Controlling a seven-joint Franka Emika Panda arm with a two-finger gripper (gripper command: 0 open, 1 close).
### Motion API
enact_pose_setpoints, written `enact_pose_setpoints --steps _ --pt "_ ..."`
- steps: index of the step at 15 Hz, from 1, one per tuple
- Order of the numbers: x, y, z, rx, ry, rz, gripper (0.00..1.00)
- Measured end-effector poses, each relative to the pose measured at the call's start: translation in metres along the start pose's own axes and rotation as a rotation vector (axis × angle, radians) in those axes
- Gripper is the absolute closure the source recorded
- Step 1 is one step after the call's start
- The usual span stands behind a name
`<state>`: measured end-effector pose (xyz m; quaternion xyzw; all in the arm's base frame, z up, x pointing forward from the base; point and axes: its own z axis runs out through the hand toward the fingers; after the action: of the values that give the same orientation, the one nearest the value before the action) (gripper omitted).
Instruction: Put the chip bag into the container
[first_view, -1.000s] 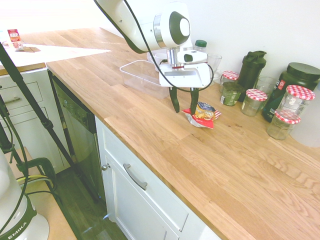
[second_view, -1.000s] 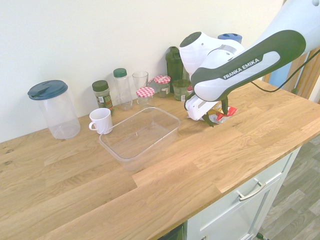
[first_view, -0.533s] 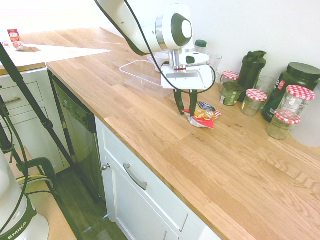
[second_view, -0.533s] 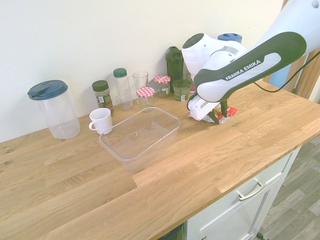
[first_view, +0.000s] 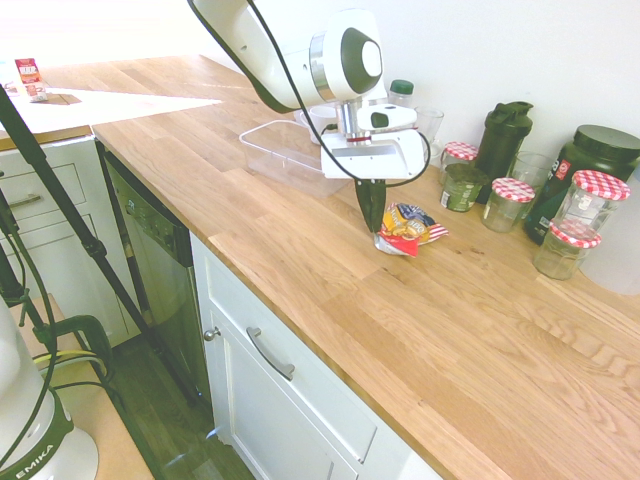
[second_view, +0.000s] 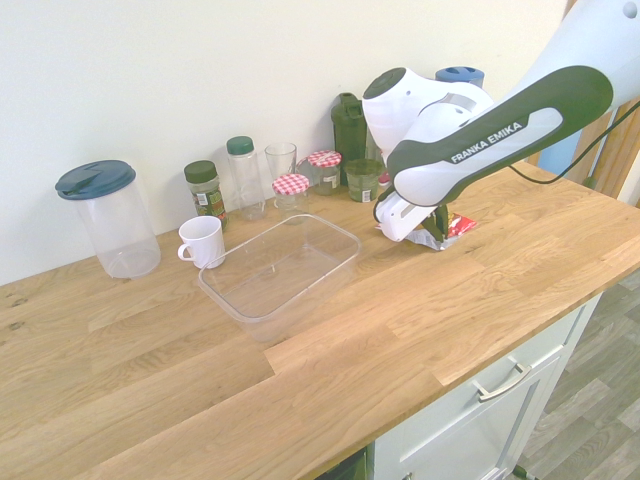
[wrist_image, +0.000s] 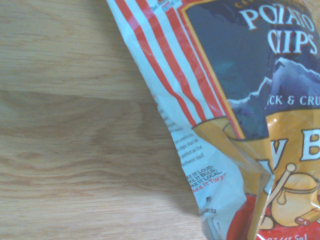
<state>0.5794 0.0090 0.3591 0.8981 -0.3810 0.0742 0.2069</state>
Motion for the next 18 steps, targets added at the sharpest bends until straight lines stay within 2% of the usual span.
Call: enact_pose_setpoints --steps 4,8,10,14,18 --pt "0.006 0.002 -0.021 0.027 0.027 0.04 1.0" --pt "0.031 0.03 -0.121 0.103 0.125 0.108 1.0" --pt "0.027 0.032 -0.174 0.14 0.173 0.108 1.0" --pt "-0.025 -0.016 -0.245 0.18 0.23 0.014 1.0" --pt "-0.083 -0.093 -0.245 0.156 0.248 -0.078 1.0"
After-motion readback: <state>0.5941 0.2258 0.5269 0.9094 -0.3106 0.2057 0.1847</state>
